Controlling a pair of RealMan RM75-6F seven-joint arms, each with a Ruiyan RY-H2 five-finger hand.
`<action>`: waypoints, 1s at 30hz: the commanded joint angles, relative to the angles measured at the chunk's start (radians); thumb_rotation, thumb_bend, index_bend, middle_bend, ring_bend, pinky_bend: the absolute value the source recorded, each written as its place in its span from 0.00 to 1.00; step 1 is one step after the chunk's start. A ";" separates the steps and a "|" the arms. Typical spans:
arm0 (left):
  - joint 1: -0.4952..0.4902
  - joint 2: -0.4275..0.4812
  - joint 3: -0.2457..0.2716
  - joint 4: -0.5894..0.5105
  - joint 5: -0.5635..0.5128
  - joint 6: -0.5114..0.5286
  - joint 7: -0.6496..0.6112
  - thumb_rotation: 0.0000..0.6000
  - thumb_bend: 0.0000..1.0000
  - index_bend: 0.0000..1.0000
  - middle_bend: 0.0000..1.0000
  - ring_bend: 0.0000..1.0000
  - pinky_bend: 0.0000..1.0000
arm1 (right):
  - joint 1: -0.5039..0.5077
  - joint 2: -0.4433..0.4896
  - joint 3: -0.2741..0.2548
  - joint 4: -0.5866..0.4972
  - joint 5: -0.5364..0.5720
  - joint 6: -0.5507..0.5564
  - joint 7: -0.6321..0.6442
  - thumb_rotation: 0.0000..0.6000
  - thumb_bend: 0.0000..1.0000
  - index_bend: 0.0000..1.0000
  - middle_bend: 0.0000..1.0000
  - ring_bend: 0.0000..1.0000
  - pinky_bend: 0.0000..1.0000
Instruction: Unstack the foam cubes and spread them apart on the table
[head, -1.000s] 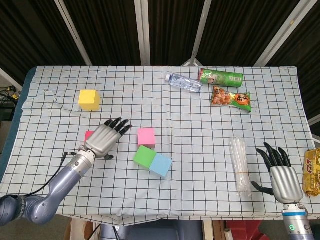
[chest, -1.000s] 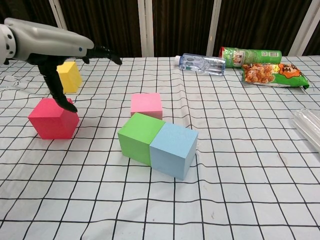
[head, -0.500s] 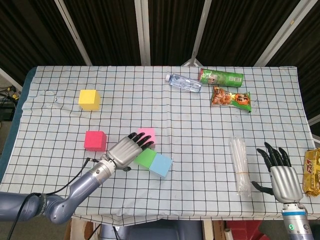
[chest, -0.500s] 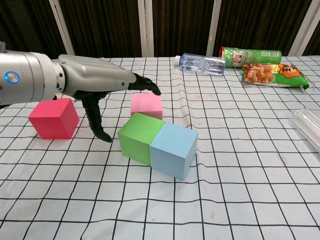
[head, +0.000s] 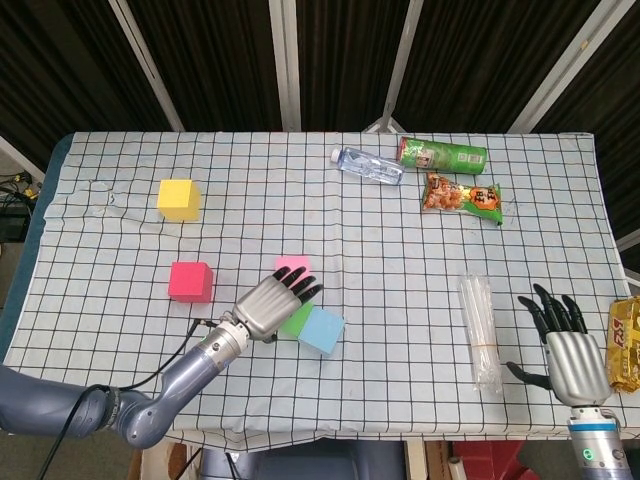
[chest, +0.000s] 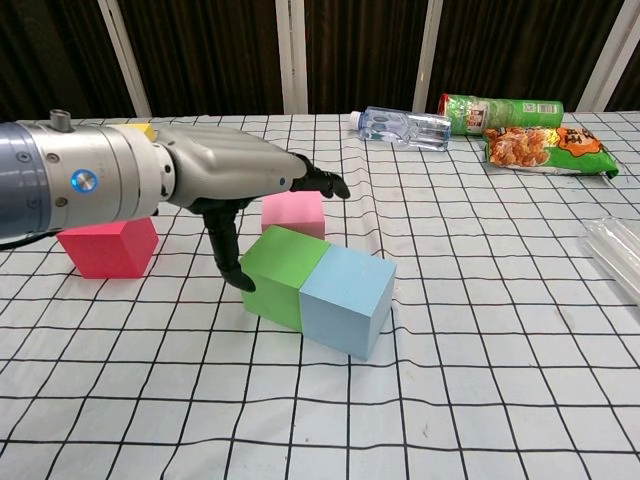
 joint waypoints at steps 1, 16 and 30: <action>-0.012 -0.008 -0.001 -0.007 -0.024 0.020 0.023 1.00 0.00 0.00 0.13 0.02 0.12 | 0.000 0.001 0.000 0.001 -0.001 0.000 0.004 1.00 0.06 0.17 0.04 0.13 0.00; -0.057 -0.043 0.009 -0.001 -0.129 0.059 0.097 1.00 0.00 0.00 0.18 0.01 0.11 | -0.002 0.009 -0.001 0.004 -0.010 0.004 0.034 1.00 0.06 0.17 0.04 0.14 0.00; -0.068 -0.070 0.024 0.037 -0.133 0.032 0.065 1.00 0.08 0.00 0.40 0.02 0.11 | -0.004 0.016 0.000 0.005 -0.006 0.005 0.050 1.00 0.06 0.17 0.04 0.14 0.00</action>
